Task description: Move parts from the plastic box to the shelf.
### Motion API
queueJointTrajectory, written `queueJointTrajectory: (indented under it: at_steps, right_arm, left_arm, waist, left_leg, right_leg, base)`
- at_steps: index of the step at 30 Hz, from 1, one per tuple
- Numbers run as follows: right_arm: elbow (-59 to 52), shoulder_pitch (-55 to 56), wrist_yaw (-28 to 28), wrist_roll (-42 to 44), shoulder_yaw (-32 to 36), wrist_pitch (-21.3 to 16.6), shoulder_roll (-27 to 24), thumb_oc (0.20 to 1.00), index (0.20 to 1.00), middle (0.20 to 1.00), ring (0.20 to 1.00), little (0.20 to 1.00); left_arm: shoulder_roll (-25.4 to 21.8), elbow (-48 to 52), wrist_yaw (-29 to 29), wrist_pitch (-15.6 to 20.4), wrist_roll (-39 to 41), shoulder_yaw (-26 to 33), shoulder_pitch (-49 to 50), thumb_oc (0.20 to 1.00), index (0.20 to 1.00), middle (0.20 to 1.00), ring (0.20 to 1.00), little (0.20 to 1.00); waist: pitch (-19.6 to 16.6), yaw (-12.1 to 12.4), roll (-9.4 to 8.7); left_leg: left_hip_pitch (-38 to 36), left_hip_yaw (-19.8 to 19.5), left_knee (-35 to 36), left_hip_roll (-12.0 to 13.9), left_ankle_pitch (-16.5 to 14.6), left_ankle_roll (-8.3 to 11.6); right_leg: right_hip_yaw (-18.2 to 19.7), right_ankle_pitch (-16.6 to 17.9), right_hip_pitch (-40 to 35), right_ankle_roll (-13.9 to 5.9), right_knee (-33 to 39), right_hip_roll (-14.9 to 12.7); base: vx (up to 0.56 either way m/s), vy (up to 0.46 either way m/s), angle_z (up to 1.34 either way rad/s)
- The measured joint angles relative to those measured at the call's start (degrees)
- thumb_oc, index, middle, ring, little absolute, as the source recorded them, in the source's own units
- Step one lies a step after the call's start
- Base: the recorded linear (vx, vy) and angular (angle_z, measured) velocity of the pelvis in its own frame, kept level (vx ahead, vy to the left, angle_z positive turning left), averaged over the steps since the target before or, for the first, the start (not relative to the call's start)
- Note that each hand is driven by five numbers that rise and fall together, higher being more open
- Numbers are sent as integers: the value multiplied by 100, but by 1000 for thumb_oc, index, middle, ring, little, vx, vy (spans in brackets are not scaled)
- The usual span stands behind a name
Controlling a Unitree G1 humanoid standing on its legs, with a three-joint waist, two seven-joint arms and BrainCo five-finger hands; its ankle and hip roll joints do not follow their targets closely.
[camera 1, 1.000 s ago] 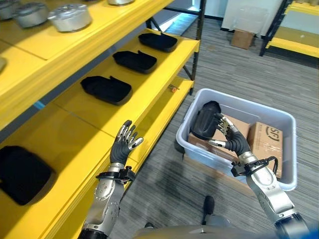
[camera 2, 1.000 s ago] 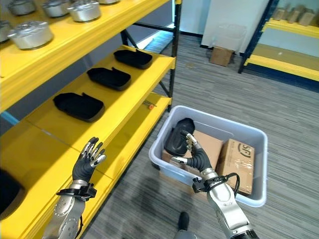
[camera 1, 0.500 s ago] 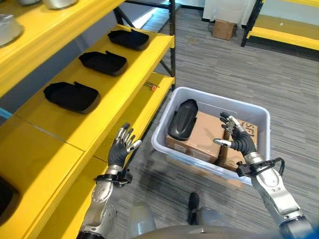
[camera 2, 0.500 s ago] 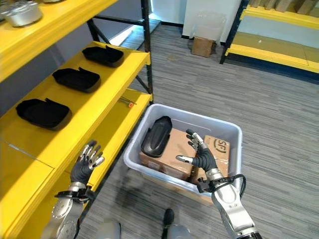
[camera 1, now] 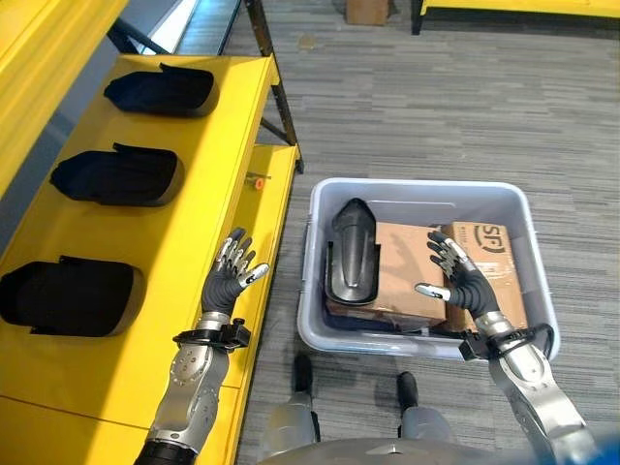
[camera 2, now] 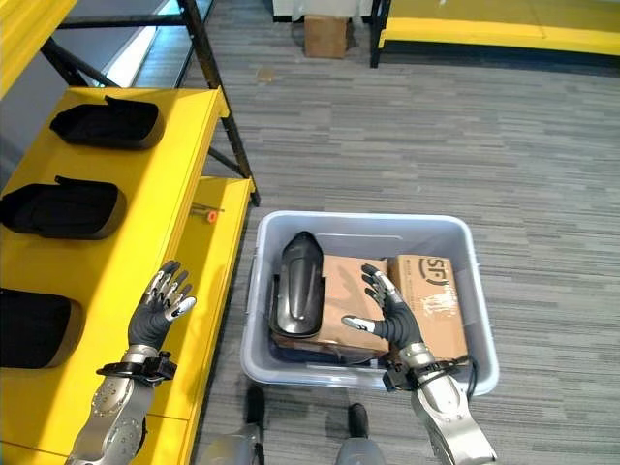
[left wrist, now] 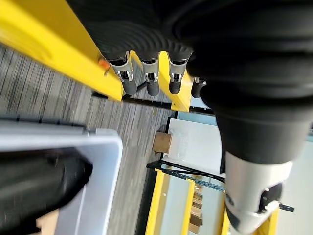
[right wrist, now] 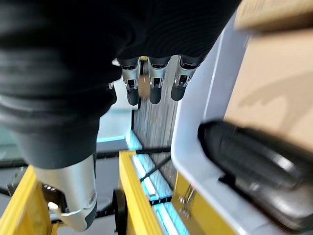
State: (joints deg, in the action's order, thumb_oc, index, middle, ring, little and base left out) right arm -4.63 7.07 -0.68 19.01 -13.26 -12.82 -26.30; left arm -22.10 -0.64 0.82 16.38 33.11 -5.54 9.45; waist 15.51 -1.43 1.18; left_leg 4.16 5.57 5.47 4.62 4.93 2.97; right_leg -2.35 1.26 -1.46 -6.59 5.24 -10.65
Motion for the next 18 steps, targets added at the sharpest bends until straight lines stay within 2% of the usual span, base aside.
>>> queueJointTrajectory:
  at_steps: [3,8,12,15,18]
  right_arm:
    - [4,-242,-22,1,-50,7,71,1000,1000,1000,1000,1000]
    - [1,-272,-34,1,-44,13,64,1000,1000,1000,1000,1000]
    - [-1,-341,-23,6,-113,70,48,1000,1000,1000,1000,1000]
    - [1,-502,89,23,-278,73,31,1000,1000,1000,1000,1000]
    - [-17,-805,214,47,-441,53,34,1000,1000,1000,1000,1000]
  left_arm:
    - [-88,2,96,8,-14,-9,-57,1000,1000,1000,1000,1000]
    - [-115,62,207,9,-126,-23,-152,1000,1000,1000,1000,1000]
    - [-104,164,218,13,-316,-398,-566,1000,1000,1000,1000,1000]
    - [-27,121,445,17,-342,-750,-1104,1000,1000,1000,1000,1000]
    - [294,-74,639,64,-344,-875,-1789,1000,1000,1000,1000,1000]
  waist:
    - [107,64,-171]
    - [124,66,-298]
    - [121,-149,-298]
    - [126,-336,-296]
    - [321,-447,-379]
  left_leg:
    - [36,100,0,-151,-17,-26]
    - [192,191,2,-151,-65,-83]
    - [394,312,5,-52,18,-26]
    - [728,366,3,46,142,3]
    - [946,527,0,187,198,54]
  right_leg:
    - [-7,62,120,-109,3,-160]
    - [-2,13,331,-178,6,-161]
    - [51,0,616,-191,30,-86]
    - [186,144,1032,-145,4,30]
    - [319,228,1356,-95,2,171]
  base:
    - [19,60,-23]
    - [3,5,-9]
    - [-38,-33,-19]
    - [-64,-47,-25]
    - [-102,-53,-26]
